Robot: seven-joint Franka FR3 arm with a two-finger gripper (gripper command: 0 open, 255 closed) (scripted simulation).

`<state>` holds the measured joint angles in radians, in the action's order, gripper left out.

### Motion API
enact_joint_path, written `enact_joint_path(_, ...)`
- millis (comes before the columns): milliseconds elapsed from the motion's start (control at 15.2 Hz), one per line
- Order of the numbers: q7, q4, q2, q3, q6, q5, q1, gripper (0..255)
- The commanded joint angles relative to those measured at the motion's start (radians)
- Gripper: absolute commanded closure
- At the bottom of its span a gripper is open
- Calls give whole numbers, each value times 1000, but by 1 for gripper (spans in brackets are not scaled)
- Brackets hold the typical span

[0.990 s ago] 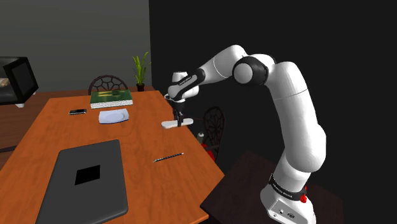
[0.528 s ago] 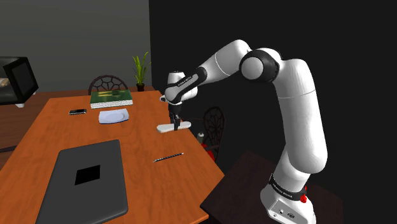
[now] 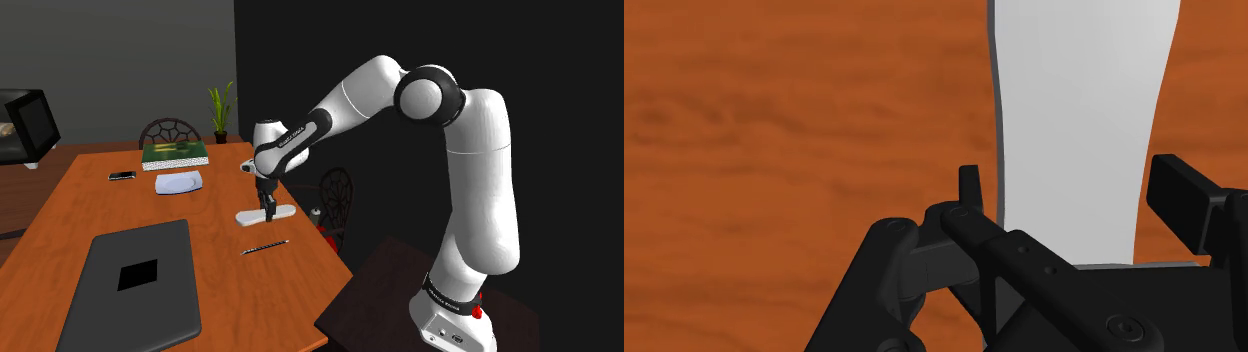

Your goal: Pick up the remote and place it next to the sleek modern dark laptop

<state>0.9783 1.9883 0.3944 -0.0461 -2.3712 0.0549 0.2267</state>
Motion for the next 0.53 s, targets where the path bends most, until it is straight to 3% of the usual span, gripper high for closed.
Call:
enact_joint_path(0,-49,39,-26,11,-15,-6,34,255)
enact_joint_path(462,-214,118,-76,52,-48,-25,147,255)
